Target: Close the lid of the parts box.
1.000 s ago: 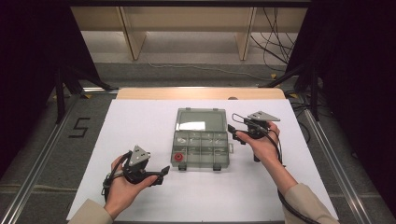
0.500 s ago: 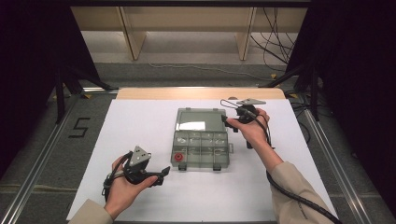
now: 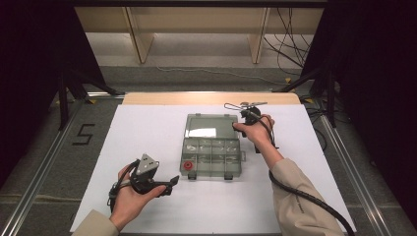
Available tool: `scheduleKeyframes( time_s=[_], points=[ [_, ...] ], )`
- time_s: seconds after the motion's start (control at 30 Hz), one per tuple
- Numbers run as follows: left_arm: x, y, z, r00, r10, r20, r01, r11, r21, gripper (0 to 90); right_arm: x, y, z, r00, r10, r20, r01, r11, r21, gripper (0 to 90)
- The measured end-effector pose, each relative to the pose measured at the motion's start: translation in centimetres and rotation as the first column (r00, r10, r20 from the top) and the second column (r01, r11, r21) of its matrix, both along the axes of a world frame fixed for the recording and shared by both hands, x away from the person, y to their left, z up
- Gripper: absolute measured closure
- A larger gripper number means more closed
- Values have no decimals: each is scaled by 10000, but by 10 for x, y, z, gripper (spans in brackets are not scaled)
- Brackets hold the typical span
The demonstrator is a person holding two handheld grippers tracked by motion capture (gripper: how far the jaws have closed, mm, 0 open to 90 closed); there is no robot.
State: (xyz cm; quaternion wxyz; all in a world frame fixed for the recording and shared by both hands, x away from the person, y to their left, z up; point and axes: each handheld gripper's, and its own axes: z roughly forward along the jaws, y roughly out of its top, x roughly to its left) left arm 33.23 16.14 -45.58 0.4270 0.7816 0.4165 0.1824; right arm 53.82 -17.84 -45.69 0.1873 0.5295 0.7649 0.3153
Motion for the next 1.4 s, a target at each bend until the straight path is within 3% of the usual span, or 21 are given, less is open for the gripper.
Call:
scheduleKeyframes(
  time_s=[0.23, 0.27, 0.37, 0.4, 0.43, 0.57, 0.7, 0.77, 0.97, 1.0, 1.23, 1.27, 1.33, 1.4],
  points=[
    [1, 0, -1, 10000, -57, -20, 58, 10000, 74, 129, 6, -2, -7, 9998, -49, -194, 46, 9999, -125, 553],
    [1, 1, 0, 10000, -42, -81, 43, 9999, 125, 130, 6, 0, -7, 9988, -282, -396, 287, 9995, 109, 575],
    [1, 0, -1, 10000, -79, -58, 79, 9999, 78, 132, 9, -2, -9, 9990, -61, -436, 64, 10000, 67, 618],
    [0, 1, 0, 9999, -21, -147, 24, 9998, 193, 134, 8, 0, -9, 9975, -296, -639, 310, 9993, 222, 630],
    [1, 1, -1, 9999, -95, -89, 96, 9999, 105, 134, 9, -2, -11, 9993, -91, -364, 93, 9999, 53, 645],
    [1, 1, 0, 9999, -101, -137, 103, 9998, 159, 136, 10, 0, -12, 9968, -253, -763, 275, 9992, 275, 695],
    [1, 0, -1, 9998, -101, -156, 103, 9998, 157, 139, 12, 0, -12, 9975, -176, -682, 186, 9997, 142, 748],
    [1, 1, -1, 9998, -121, -175, 124, 9998, 166, 141, 9, 4, -10, 9905, -558, -1257, 614, 9973, 408, 773],
    [1, 0, -2, 9998, -66, -184, 65, 10000, -48, 144, 11, 8, -9, 9890, -795, -1247, 839, 9960, 300, 825],
    [2, 1, -2, 9998, -142, -153, 144, 9998, 119, 144, 11, 9, -9, 9880, -844, -1294, 886, 9957, 268, 829],
    [3, 2, -2, 9998, -27, -202, 29, 9999, 101, 146, 12, 11, -8, 9887, -1086, -1030, 1095, 9940, 28, 855],
    [3, 3, -2, 9998, -73, -198, 78, 9998, 208, 146, 11, 14, -8, 9838, -1303, -1235, 1331, 9910, 151, 860],
    [4, 3, -3, 9999, -74, -142, 76, 9998, 160, 147, 11, 13, -7, 9875, -1266, -940, 1271, 9919, -7, 871],
    [4, 3, -3, 9998, -76, -167, 79, 9998, 197, 148, 11, 15, -7, 9858, -1383, -948, 1394, 9902, 41, 880]
  ],
)
